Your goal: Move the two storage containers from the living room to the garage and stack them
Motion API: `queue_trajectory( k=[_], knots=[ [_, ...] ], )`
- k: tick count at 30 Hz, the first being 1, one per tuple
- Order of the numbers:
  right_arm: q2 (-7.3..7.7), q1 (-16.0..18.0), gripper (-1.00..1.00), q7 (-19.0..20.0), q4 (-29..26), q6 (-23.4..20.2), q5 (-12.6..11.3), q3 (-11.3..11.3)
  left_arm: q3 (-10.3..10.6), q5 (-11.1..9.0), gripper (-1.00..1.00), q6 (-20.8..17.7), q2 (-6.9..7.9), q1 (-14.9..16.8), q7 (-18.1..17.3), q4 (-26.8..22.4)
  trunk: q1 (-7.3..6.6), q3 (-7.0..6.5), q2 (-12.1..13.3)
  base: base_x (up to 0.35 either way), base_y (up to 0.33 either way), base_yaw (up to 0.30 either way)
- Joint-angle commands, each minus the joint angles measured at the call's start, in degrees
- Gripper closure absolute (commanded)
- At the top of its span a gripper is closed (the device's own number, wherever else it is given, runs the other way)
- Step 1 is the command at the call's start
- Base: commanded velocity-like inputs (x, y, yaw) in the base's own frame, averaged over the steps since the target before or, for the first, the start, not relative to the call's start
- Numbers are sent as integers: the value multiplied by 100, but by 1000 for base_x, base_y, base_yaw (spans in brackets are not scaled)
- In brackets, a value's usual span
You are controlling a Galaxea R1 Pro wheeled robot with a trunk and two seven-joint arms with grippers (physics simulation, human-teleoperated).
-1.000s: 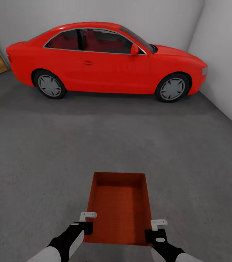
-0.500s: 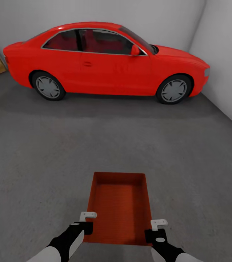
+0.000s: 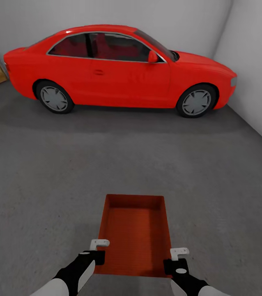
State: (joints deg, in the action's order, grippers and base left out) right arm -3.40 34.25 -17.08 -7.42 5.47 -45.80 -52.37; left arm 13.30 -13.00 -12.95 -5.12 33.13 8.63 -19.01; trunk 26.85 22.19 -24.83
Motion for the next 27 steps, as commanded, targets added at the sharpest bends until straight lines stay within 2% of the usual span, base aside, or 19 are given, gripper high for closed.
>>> queue_trajectory(
  k=[1, 8, 27],
  knots=[
    [112, 3, 100, -15, -5, -90, -174, 7, 252, -71, 100, -22, 11, 2, 42, -33, 3, 9, -10, 0, 0, 0],
    [105, 3, 100, -9, -5, -90, -169, 9, 252, -71, 100, -21, 11, 2, 42, -33, 3, 9, -10, 0, 0, -57],
    [111, 3, 100, 0, -5, -90, -170, 10, 252, -71, 100, -23, 11, 3, 42, -33, 3, 9, -10, 0, 0, -247]
  ],
)
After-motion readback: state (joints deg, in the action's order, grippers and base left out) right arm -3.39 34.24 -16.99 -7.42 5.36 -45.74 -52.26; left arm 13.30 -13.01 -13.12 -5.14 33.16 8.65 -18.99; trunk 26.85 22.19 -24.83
